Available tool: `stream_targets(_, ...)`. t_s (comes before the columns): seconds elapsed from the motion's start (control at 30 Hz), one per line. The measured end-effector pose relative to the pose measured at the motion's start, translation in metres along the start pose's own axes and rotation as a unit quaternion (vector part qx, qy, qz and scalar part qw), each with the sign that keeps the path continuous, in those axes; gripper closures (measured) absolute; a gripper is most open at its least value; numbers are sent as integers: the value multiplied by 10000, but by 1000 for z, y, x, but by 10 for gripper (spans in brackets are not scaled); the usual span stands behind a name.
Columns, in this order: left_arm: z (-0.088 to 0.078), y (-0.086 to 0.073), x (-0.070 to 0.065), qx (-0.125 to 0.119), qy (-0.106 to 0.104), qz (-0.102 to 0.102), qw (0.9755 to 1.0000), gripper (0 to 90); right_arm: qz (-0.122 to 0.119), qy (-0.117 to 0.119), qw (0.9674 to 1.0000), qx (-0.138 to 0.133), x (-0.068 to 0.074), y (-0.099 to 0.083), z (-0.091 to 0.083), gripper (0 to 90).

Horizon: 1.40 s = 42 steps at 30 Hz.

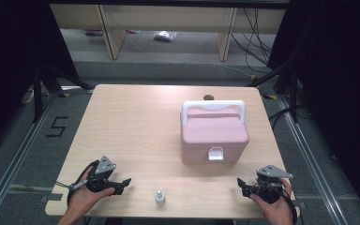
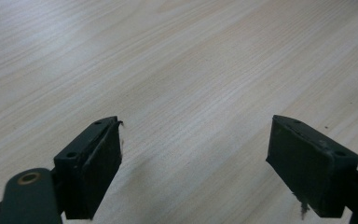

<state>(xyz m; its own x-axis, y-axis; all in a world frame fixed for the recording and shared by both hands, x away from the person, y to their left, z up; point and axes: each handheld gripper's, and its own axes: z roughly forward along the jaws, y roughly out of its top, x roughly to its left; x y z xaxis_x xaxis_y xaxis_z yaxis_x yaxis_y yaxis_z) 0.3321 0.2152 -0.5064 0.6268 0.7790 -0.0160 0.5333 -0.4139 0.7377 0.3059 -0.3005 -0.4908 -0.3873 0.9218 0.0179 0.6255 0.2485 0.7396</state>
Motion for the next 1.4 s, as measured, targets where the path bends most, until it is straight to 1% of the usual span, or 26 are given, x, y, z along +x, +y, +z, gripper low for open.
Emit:
stream_targets(0.2, -1, 0, 0, 18, -9, 28, 10000, 168, 248, 48, 9997, 49, 2, 0, -1, 181)
stream_targets(0.3, -1, 0, 1, 21, 17, 44, 10000, 168, 158, -17, 9998, -79, 0, -1, 0, 182)
stream_targets(0.37, -2, 1, 0, -2, -73, -70, 9999, 168, 203, -20, 9998, -53, -1, 0, -1, 196)
stream_targets(0.4, -1, 2, 0, -24, -119, -107, 9999, 168, 29, -55, 10000, -68, -4, 0, -1, 195)
stream_targets(0.43, -3, 2, 0, 14, -198, -89, 9998, 168, 78, -37, 9999, -74, -4, -1, 0, 195)
stream_targets(0.5, -2, 3, -1, -34, -157, -115, 9998, 168, 82, -27, 9999, -110, -5, 0, 0, 196)
stream_targets(0.53, -4, 6, -6, -145, -188, -121, 9996, 168, 68, -25, 10000, -48, -6, 1, 0, 218)
stream_targets(0.57, -6, 8, -8, -121, -156, -19, 9998, 167, -43, -44, 9999, -92, -8, 2, 0, 225)
stream_targets(0.6, -6, 10, -10, -173, -219, -36, 9996, 167, 183, 23, 9998, -19, -6, 3, 0, 225)
stream_targets(0.63, -7, 13, -11, -133, -223, 30, 9997, 168, -22, -44, 9999, -134, -10, 4, 2, 225)
stream_targets(0.67, -7, 15, -10, -108, -221, 95, 9997, 168, 189, 5, 9998, -63, -8, 5, 0, 226)
stream_targets(0.7, -5, 18, -11, -154, -204, 27, 9997, 168, 19, -17, 9999, -102, -12, 7, 0, 229)
stream_targets(0.73, -5, 21, -11, -94, -231, 99, 9996, 167, -15, -4, 9999, -106, -14, 9, 0, 244)
stream_targets(0.8, -2, 28, -13, -115, -249, 158, 9995, 168, 66, -29, 9998, -158, -15, 11, -1, 268)
stream_targets(0.83, -2, 32, -15, -115, -274, 212, 9993, 170, -91, -27, 9997, -208, -20, 13, -1, 268)
stream_targets(0.9, 0, 42, -17, -193, -313, 254, 9990, 183, 16, -59, 9998, -175, -23, 16, -3, 293)
stream_targets(0.93, 1, 47, -17, -254, -344, 284, 9987, 193, -72, -52, 9997, -219, -28, 18, -2, 299)
stream_targets(0.97, 1, 47, -17, -254, -344, 284, 9987, 215, -72, -52, 9997, -219, -28, 18, -2, 299)
stream_targets(1.0, 1, 55, -13, -328, -299, 235, 9987, 245, 117, -154, 9996, -227, -32, 21, -2, 329)
stream_targets(1.07, 3, 62, -10, -363, -283, 223, 9987, 266, -92, -164, 9993, -312, -40, 24, -2, 361)
stream_targets(1.1, 4, 65, -11, -396, -266, 181, 9987, 288, -20, -70, 9993, -356, -42, 26, -1, 376)
stream_targets(1.17, 5, 72, -11, -341, -336, 255, 9985, 339, 44, -145, 9993, -354, -45, 29, -1, 436)
stream_targets(1.23, 10, 78, -13, -399, -337, 300, 9982, 408, -227, -186, 9987, -414, -52, 34, 1, 469)
stream_targets(1.3, 17, 83, -14, -375, -375, 392, 9978, 475, 50, -222, 9988, -432, -51, 37, 3, 522)
stream_targets(1.33, 21, 86, -16, -387, -383, 377, 9978, 506, -95, -244, 9985, -472, -56, 39, 4, 550)
stream_targets(1.4, 29, 91, -19, -436, -371, 465, 9973, 600, 37, -184, 9986, -485, -58, 43, 8, 575)
